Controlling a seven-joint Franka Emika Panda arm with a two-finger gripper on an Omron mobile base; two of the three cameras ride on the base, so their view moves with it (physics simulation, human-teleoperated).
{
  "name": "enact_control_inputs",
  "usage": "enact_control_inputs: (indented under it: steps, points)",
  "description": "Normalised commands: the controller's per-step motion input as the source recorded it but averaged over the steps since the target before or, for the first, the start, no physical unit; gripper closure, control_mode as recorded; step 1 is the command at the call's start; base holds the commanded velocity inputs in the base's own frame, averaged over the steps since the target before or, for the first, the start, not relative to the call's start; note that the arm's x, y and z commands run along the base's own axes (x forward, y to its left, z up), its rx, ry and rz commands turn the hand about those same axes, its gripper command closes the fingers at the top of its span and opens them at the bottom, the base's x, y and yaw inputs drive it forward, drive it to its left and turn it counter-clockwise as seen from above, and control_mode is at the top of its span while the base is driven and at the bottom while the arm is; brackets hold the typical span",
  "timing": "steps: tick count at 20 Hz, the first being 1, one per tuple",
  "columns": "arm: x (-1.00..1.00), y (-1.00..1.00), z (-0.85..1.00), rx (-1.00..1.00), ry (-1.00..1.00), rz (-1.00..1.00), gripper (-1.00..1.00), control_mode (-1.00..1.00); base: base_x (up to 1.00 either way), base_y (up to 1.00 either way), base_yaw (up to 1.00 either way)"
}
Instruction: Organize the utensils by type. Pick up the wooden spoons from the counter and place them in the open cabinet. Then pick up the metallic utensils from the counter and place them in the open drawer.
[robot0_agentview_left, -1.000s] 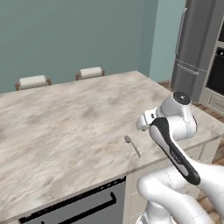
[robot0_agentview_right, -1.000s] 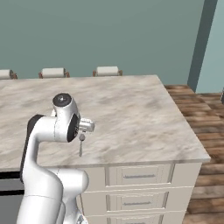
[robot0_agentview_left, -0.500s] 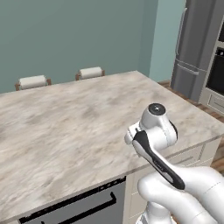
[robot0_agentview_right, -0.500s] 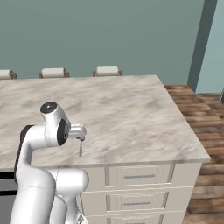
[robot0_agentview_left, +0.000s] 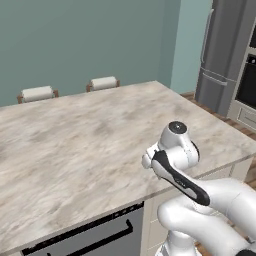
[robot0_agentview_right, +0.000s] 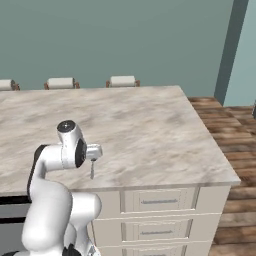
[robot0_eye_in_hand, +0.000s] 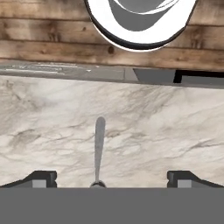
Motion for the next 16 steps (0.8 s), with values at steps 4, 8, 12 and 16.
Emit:
enact_control_inputs:
  steps: [4,8,12,16]
  points:
    - [0.24,-0.01,-0.15,0.0,0.01,0.05,-1.0,-1.0,0.0,0.0,0.0]
    - [0.18,-0.02,-0.22,0.0,0.02,0.01,-1.0,-1.0,0.0,0.0,0.0]
    - [0.16,-0.04,-0.29,0.0,0.05,0.0,-1.0,-1.0,0.0,0.0,0.0]
    - [0.18,-0.01,-0.3,0.0,0.06,0.0,-1.0,-1.0,0.0,0.0,0.0]
